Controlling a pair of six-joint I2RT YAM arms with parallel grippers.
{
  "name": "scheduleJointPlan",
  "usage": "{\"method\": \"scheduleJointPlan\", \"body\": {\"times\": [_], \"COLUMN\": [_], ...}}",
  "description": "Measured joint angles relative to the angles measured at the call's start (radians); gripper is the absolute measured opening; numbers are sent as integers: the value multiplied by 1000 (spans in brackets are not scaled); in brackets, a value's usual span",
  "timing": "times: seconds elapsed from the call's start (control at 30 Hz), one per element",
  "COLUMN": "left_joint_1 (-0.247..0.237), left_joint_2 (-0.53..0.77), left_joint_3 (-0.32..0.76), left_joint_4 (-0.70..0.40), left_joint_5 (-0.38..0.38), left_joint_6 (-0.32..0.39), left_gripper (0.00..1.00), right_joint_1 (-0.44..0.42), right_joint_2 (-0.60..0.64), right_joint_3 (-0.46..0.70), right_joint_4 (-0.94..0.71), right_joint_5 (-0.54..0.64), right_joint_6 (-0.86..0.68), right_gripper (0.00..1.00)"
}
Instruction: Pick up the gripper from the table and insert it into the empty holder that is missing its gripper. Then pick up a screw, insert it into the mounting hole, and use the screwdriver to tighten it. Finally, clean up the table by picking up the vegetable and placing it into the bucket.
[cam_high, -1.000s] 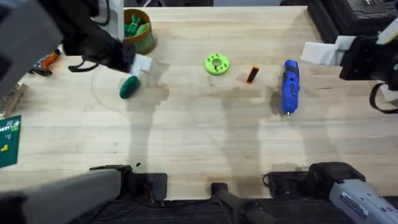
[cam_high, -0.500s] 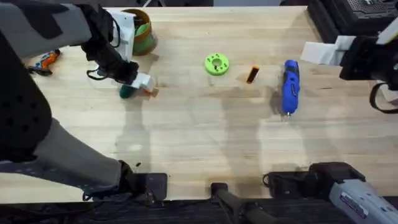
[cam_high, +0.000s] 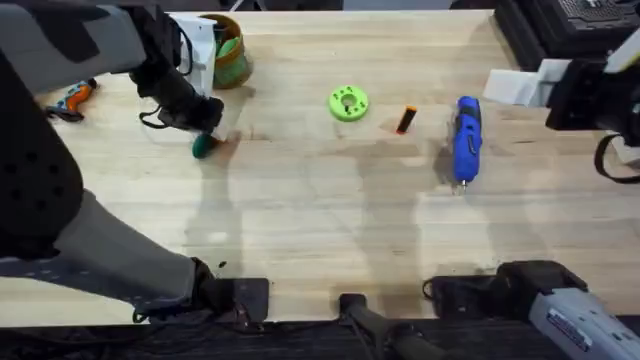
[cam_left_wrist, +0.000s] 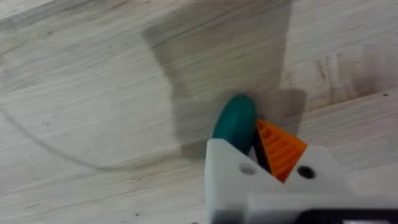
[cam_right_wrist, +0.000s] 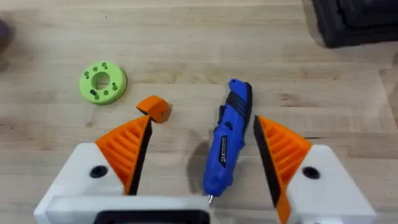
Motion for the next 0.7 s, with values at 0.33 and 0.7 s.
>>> {"method": "scheduleJointPlan", "body": {"times": [0.33, 0.7], "left_joint_1": [6, 6], "left_joint_2": [-131, -555], "left_joint_3": [0, 0], "left_joint_4": [-38, -86], "left_joint_5": [139, 260], "left_joint_6": [-72, -271], "left_gripper": [197, 985], "right_joint_1": [0, 0], "right_joint_2": [0, 0], "right_joint_3": [0, 2], "right_joint_4": [0, 0], "right_joint_5": [0, 0], "right_joint_6": [0, 0], "right_gripper": [947, 947]}}
